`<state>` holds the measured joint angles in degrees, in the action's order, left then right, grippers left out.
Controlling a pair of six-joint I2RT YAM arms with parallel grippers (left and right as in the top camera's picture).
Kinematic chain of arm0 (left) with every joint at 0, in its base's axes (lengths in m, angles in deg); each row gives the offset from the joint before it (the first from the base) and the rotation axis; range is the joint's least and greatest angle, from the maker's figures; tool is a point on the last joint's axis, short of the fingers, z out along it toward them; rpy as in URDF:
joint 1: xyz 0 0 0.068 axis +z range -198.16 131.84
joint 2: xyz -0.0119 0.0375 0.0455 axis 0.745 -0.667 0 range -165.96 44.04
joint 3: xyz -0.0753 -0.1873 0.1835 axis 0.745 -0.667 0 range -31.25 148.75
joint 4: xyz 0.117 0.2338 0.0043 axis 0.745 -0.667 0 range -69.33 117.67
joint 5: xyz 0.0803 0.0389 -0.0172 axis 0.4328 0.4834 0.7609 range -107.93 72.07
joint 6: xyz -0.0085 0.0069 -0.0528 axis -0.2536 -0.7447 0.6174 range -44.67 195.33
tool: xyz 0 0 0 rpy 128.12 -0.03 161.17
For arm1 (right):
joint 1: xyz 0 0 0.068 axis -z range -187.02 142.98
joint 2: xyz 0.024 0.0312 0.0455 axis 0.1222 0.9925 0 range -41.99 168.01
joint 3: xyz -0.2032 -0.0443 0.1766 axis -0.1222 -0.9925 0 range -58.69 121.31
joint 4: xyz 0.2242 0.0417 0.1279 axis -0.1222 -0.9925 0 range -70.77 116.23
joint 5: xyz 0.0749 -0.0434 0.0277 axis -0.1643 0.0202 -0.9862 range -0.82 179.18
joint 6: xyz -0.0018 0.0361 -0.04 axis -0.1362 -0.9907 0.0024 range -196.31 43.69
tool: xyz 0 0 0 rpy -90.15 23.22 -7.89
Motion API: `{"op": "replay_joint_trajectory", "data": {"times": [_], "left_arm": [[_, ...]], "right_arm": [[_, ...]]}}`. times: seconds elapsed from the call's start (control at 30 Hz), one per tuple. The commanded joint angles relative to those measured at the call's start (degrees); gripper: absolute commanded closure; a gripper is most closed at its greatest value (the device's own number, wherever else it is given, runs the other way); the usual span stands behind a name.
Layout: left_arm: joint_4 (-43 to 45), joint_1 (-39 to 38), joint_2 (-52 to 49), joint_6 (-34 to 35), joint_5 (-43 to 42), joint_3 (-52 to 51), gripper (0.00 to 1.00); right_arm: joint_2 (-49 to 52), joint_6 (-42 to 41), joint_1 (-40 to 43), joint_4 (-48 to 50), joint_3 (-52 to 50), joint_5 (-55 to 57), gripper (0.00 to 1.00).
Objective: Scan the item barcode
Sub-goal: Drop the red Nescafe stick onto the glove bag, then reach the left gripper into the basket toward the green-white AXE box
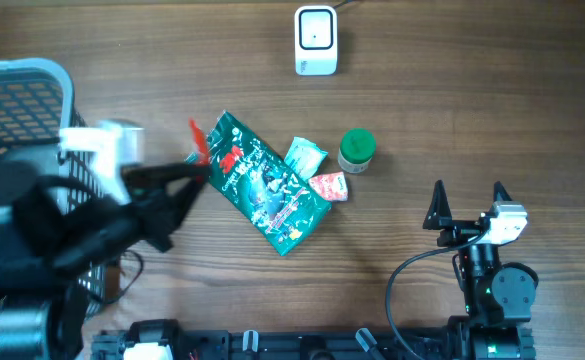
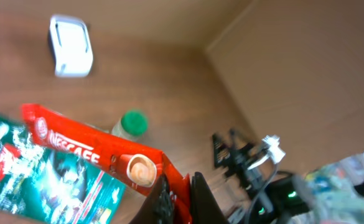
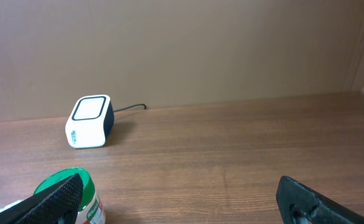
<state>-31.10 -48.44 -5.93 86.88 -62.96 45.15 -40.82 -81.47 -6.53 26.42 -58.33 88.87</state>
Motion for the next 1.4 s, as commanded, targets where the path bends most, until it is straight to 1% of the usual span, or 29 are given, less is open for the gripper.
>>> {"op": "replay_joint_trajectory", "data": {"times": [0.0,0.07,0.1,0.13,0.2,0.23,0.27,0.33,0.37,0.4,0.43,0.47,0.5,0.57,0.6,0.63,0.7,0.83,0.9,0.97,1.07,1.1,1.17,1.2,1.23,1.27,1.3,1.33,1.37], "left_arm": [[-0.5,-10.3,-5.3,9.8,22.1,-4.3,0.96],[-2.0,-17.2,-12.3,28.7,41.1,-7.2,0.96],[-2.0,-19.4,-16.0,35.9,45.7,-8.3,0.96],[-2.0,-22.4,-22.5,45.1,49.3,-9.0,0.96],[-1.0,-26.0,-31.9,54.0,51.5,-9.0,0.96],[0.9,-27.9,-37.2,57.3,51.6,-9.0,0.96],[3.4,-29.5,-42.0,58.4,51.6,-9.0,0.96],[7.8,-30.9,-47.8,58.4,51.6,-9.0,0.96],[8.5,-31.0,-48.3,58.4,51.6,-8.9,0.87],[7.1,-30.9,-47.5,58.4,53.5,-7.6,0.58],[4.8,-31.0,-46.5,58.4,56.0,-6.0,0.42],[0.3,-30.9,-44.7,58.4,60.4,-2.7,0.14],[-3.4,-30.9,-43.0,58.4,63.9,0.1,0.00],[-10.6,-31.0,-39.0,58.3,71.6,7.3,0.00],[-12.5,-30.9,-36.7,58.3,74.9,9.8,0.00],[-12.9,-30.9,-33.7,58.1,78.5,11.0,0.00],[-13.6,-31.0,-27.8,58.1,81.9,11.0,0.00],[-15.4,-30.9,-16.2,58.1,85.7,11.0,0.00],[-18.8,-30.9,-9.8,58.1,87.8,11.0,0.00],[-21.8,-30.9,-7.0,58.1,88.4,11.0,0.00],[-26.7,-30.9,-3.6,58.4,92.3,11.0,0.00],[-26.9,-30.9,-2.8,60.0,93.5,11.0,0.00],[-27.1,-30.6,-1.9,66.2,98.4,11.0,0.00],[-27.0,-28.9,-1.4,71.5,102.7,11.0,0.00],[-26.6,-25.6,-1.3,76.1,105.7,11.0,0.00],[-25.3,-22.6,-1.4,76.3,106.2,11.0,0.00],[-23.3,-17.9,-1.7,76.3,105.8,11.0,0.00],[-21.0,-11.9,-2.3,75.8,103.8,11.0,0.00],[-18.0,-5.3,-3.3,72.9,100.2,11.0,0.00]], "right_arm": [[-0.4,-1.0,0.1,0.2,-0.1,0.5,0.00],[-0.4,-1.0,0.1,0.2,-0.1,0.5,0.00],[-0.4,-1.0,0.1,0.2,-0.1,0.5,0.00],[-0.4,-1.0,0.1,0.2,-0.1,0.5,0.00],[-0.4,-1.0,0.1,0.2,-0.1,0.5,0.00],[-0.4,-1.0,0.1,0.2,-0.1,0.5,0.00],[-0.4,-1.0,0.1,0.2,-0.1,0.5,0.00],[-0.4,-1.0,0.1,0.2,-0.1,0.5,0.00],[-0.4,-1.0,0.1,0.2,-0.1,0.5,0.00],[-0.4,-0.9,0.1,0.2,-0.1,0.5,0.00],[-0.4,-1.0,0.1,0.2,-0.1,0.5,0.00],[-0.4,-1.0,0.1,0.2,-0.1,0.5,0.00],[-0.4,-1.0,0.1,0.2,-0.1,0.5,0.00],[-0.4,-1.0,0.1,0.2,-0.1,0.5,0.00],[-0.4,-1.0,0.1,0.2,-0.1,0.5,0.00],[-0.4,-1.0,0.1,0.2,-0.1,0.5,0.00],[-0.4,-1.0,0.1,0.2,-0.1,0.5,0.00],[-0.4,-1.0,0.1,0.2,-0.1,0.5,0.00],[-0.4,-1.0,0.1,0.2,-0.1,0.5,0.00],[-0.4,-1.0,0.1,0.2,-0.1,0.5,0.00],[-0.4,-1.0,0.1,0.2,-0.1,0.5,0.00],[-0.4,-1.0,0.1,0.2,-0.1,0.5,0.00],[-0.4,-1.0,0.1,0.2,-0.1,0.5,0.00],[-0.4,-1.0,0.1,0.2,-0.1,0.5,0.00],[-0.4,-1.0,0.1,0.2,-0.1,0.5,0.00],[-0.4,-1.0,0.1,0.2,-0.1,0.5,0.00],[-0.4,-1.0,0.1,0.2,-0.1,0.5,0.00],[-0.4,-1.0,0.1,0.2,-0.1,0.5,0.00],[-0.4,-1.0,0.1,0.2,-0.1,0.5,0.00]]}}
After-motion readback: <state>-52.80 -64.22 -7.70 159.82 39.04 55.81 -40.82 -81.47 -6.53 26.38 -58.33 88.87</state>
